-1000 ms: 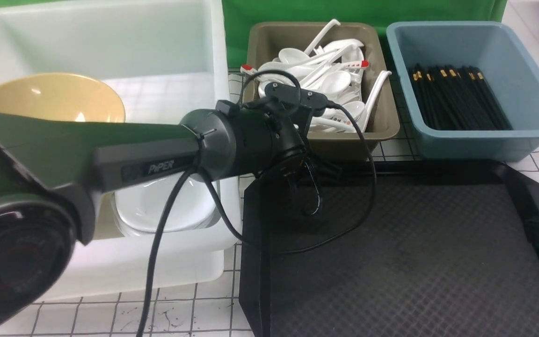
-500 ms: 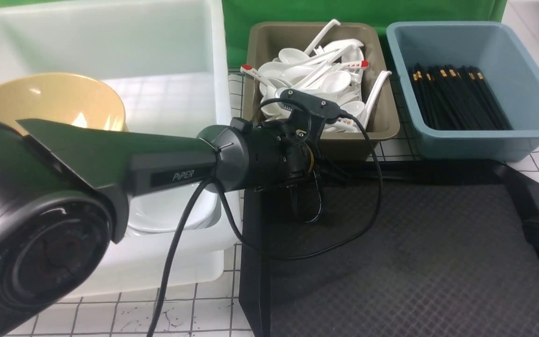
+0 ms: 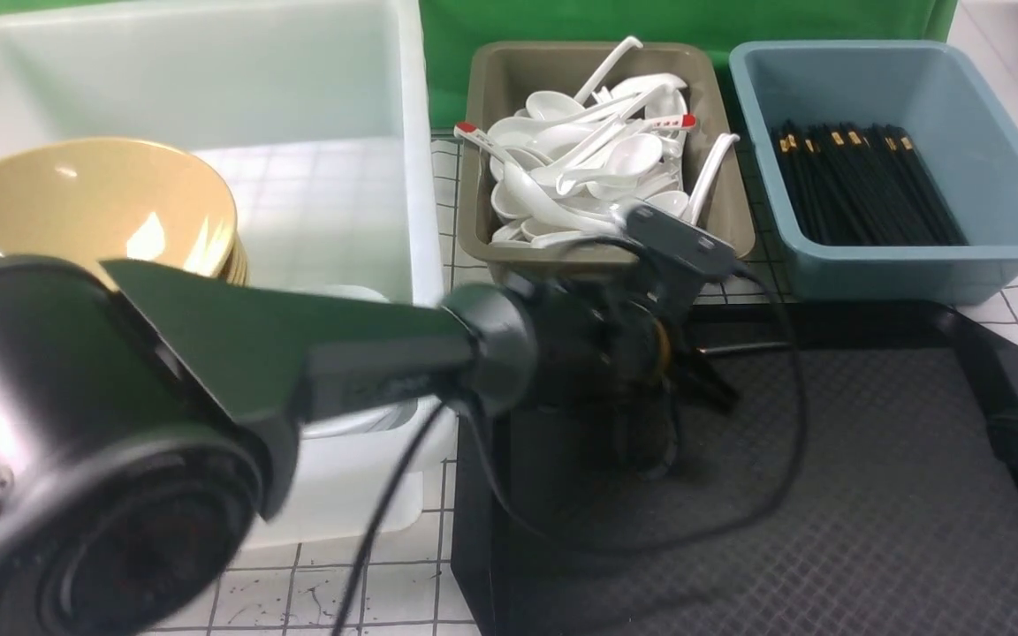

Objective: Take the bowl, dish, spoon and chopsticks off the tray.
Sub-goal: Use the right arm to grab a chopstick

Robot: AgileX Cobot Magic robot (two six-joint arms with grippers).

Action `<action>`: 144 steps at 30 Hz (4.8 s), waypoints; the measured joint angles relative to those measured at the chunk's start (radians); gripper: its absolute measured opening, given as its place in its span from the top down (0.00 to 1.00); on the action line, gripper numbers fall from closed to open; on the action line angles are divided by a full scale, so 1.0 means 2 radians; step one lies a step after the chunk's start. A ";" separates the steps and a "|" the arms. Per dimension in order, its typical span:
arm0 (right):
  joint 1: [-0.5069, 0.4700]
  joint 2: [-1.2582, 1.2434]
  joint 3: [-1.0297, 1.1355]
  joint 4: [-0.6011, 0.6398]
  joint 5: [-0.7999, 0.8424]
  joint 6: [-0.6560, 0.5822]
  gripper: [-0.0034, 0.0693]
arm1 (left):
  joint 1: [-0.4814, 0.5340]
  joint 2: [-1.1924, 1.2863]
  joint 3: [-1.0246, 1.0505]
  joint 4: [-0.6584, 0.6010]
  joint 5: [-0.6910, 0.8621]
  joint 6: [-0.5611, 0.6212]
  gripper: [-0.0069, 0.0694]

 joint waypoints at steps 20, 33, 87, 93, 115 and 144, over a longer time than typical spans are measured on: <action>0.000 0.000 0.001 0.001 -0.001 0.001 0.89 | 0.012 0.026 -0.086 -0.230 0.093 0.187 0.92; 0.000 0.000 0.001 0.019 0.000 0.012 0.89 | -0.041 -0.036 -0.090 -0.382 0.205 0.338 0.92; 0.155 0.495 -0.209 -0.238 0.123 0.436 0.85 | -0.015 -0.960 0.463 -0.319 0.313 0.198 0.92; 0.155 0.403 -0.151 -0.237 0.108 0.479 0.64 | -0.015 -0.876 0.504 -0.343 0.284 0.207 0.92; 0.087 0.389 -0.133 -0.284 0.141 0.579 0.31 | -0.015 -0.790 0.505 -0.320 0.224 0.312 0.92; 0.120 0.301 -0.116 -0.204 0.203 0.404 0.84 | -0.015 -0.790 0.505 -0.325 0.198 0.314 0.92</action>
